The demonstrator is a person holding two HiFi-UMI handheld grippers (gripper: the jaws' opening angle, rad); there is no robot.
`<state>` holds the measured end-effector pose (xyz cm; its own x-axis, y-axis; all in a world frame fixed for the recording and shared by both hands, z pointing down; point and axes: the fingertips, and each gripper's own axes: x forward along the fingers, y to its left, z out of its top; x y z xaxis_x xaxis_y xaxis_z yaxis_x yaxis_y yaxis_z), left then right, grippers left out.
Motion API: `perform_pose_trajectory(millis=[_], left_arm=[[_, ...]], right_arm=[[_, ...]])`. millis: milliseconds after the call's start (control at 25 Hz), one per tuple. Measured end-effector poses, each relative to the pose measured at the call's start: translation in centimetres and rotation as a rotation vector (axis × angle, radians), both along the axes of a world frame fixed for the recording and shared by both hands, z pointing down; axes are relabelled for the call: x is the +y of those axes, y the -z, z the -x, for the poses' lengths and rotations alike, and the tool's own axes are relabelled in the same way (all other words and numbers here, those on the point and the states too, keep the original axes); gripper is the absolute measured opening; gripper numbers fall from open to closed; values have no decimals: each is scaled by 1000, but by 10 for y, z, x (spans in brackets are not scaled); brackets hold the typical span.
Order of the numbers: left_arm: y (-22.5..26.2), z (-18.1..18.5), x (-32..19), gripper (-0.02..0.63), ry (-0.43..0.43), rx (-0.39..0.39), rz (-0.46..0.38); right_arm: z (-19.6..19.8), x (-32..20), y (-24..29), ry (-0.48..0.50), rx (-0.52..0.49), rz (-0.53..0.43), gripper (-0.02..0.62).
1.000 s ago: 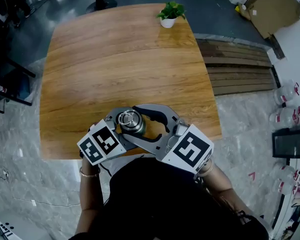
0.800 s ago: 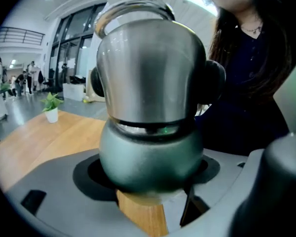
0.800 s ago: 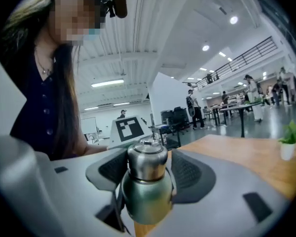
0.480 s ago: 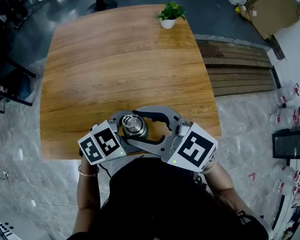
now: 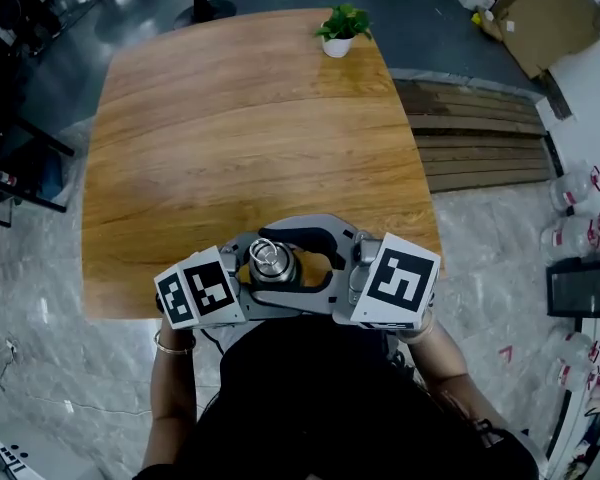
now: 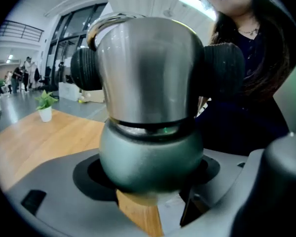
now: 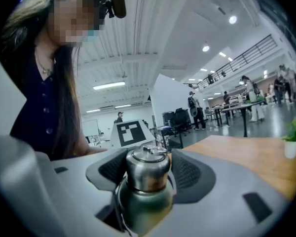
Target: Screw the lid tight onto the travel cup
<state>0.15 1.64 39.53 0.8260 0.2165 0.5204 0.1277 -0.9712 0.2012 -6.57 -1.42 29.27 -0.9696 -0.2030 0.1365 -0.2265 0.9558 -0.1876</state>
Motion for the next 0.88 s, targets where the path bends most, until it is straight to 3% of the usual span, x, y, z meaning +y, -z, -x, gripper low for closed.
perform_pose_trajectory(millis=[120, 240, 400, 480, 560, 760, 880], left_arm=[[0, -3, 3, 400, -9, 7, 17], [-2, -6, -20, 400, 109, -7, -41], [-8, -2, -50, 400, 296, -80, -136], [-7, -1, -54, 400, 329, -99, -155], [-2, -3, -47, 400, 287, -78, -151], [6, -4, -11, 400, 55, -15, -93], [7, -4, -6, 400, 25, -4, -60]], right_arm=[[1, 1, -1, 4, -7, -6, 264], [-3, -14, -2, -110, 33, -63, 264], [-8, -33, -4, -293, 73, -111, 264], [-7, -34, 0, -310, 50, -113, 264], [-6, -28, 6, -253, 10, -93, 264], [0, -3, 12, -38, -30, -68, 264], [1, 0, 11, -11, -21, -77, 264]])
